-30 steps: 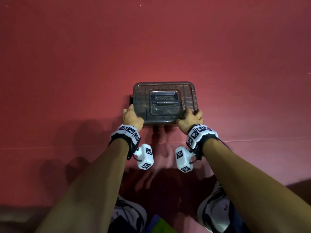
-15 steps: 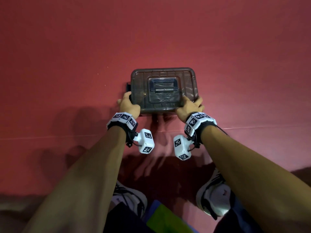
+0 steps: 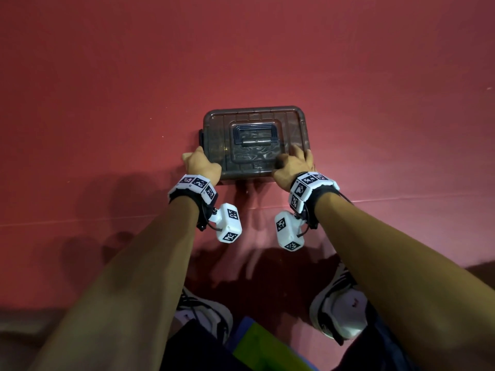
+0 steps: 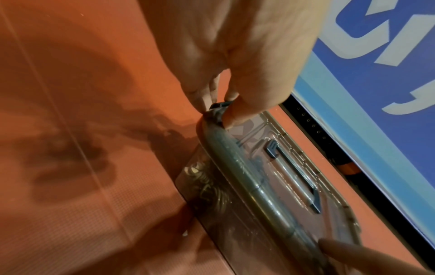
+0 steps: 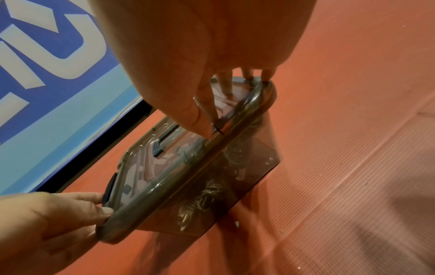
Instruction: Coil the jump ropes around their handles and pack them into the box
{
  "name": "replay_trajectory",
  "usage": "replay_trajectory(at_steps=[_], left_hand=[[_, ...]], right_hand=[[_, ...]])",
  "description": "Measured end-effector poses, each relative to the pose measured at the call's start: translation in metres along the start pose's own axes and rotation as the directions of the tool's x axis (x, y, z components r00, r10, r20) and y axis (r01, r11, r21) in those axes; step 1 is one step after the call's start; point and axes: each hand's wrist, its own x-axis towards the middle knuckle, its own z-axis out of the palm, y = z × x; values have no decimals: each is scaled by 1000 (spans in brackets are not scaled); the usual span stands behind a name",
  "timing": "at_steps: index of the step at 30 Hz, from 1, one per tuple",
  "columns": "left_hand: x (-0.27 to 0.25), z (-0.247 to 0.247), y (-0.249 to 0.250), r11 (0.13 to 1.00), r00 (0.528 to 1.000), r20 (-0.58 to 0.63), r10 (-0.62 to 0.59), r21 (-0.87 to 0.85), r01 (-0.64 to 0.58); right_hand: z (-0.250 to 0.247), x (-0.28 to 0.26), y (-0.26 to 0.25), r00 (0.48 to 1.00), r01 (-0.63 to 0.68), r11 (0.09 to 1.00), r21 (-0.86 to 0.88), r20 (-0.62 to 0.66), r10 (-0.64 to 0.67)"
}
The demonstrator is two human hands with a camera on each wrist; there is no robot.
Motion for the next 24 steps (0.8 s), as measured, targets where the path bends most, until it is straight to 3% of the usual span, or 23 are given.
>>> replay_trajectory(at_steps=[10, 17, 24], left_hand=[[-1, 2, -10, 986, 1000, -23, 10, -164, -14], [-3, 8, -1, 998, 996, -90, 14, -68, -20], [-1, 3, 2, 997, 998, 16, 61, 48, -62]], right_hand=[[3, 2, 1, 1000, 2, 999, -39, 19, -2], [1, 2, -3, 998, -4, 998, -57, 62, 7], [2, 8, 1, 997, 29, 998, -55, 80, -24]])
